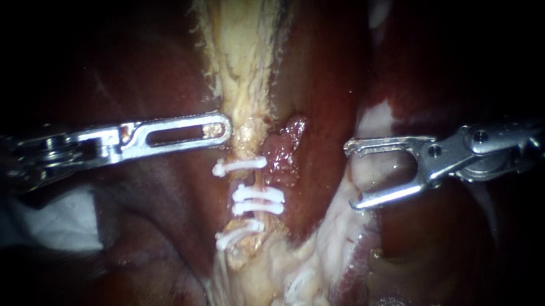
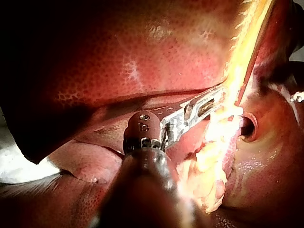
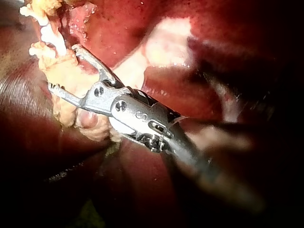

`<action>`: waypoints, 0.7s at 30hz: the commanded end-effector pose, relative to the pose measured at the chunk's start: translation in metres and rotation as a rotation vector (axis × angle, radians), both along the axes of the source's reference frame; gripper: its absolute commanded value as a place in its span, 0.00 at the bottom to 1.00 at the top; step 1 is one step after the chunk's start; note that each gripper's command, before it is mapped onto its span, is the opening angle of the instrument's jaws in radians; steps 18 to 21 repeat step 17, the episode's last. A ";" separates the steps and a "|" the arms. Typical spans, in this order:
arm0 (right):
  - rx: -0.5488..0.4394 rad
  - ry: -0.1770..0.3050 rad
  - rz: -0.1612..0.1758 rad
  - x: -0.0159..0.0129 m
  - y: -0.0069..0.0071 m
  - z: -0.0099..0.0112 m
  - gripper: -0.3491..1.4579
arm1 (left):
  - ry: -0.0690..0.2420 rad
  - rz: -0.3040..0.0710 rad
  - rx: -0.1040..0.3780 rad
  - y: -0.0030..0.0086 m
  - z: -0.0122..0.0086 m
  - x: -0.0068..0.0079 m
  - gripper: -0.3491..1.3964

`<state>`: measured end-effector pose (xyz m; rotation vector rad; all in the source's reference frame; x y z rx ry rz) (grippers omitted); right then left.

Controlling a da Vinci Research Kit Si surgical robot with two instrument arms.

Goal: Going back second clip right tube

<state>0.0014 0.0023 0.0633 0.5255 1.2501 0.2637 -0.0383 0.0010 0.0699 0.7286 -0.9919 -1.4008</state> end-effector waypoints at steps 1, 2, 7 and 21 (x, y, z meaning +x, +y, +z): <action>0.000 0.000 0.000 0.0000 0.0000 0.0000 0.52 | 0.002 0.002 0.001 -0.0001 0.0001 -0.0001 0.00; 0.000 0.000 0.000 0.0000 0.0000 -0.0001 0.52 | 0.002 0.002 0.001 0.0000 0.0001 -0.0001 0.00; 0.001 0.001 -0.002 0.0001 -0.0001 -0.0001 0.52 | 0.002 0.002 0.001 0.0000 0.0001 -0.0002 0.00; 0.001 0.001 -0.002 0.0001 -0.0001 -0.0001 0.52 | 0.002 0.002 0.001 0.0000 0.0001 -0.0001 0.00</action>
